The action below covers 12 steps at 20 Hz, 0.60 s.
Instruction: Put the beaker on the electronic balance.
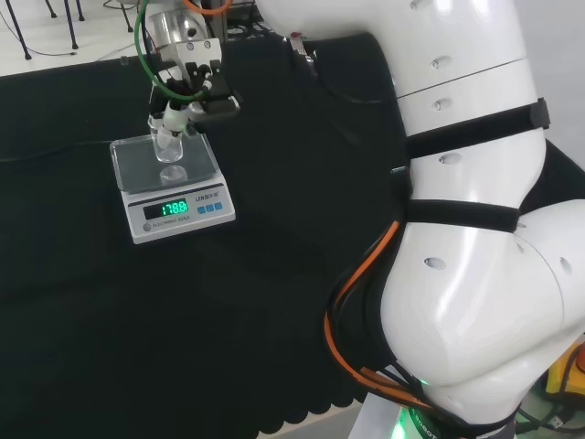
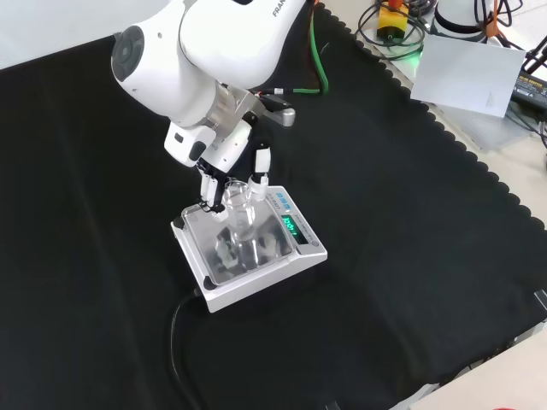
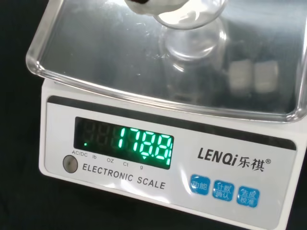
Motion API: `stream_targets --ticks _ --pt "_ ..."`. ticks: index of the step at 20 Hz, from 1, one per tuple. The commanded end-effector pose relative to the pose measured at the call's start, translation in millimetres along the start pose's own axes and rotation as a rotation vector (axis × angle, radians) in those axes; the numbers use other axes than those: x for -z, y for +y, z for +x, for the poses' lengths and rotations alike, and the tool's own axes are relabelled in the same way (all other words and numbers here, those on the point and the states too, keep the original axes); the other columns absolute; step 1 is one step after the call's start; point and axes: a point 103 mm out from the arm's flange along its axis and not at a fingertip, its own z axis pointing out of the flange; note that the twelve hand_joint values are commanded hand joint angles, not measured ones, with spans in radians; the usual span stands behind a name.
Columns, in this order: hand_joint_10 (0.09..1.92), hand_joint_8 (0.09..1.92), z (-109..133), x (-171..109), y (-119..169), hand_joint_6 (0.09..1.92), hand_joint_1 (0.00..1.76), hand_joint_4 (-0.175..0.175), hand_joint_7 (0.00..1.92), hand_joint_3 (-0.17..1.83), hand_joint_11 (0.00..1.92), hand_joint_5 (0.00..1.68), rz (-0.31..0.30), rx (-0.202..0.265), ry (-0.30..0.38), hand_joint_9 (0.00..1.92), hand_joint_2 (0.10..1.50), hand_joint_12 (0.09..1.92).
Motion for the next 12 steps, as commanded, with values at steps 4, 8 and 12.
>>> stream_targets --ticks 4,8,12 --pt "0.87 1.03 -4.0 -11.0 9.1 1.04 1.26 -0.175 0.99 0.0 1.12 0.95 0.017 0.0 0.014 1.15 1.12 0.92" --pt "0.88 1.03 -3.8 -13.5 12.0 1.04 1.26 -0.175 0.99 0.0 1.12 0.95 0.021 0.002 0.026 1.15 1.12 0.92" --pt "0.88 1.03 -4.6 -14.8 12.7 1.04 1.26 -0.175 0.99 0.0 1.12 0.95 0.026 0.003 0.031 1.15 1.12 0.92"
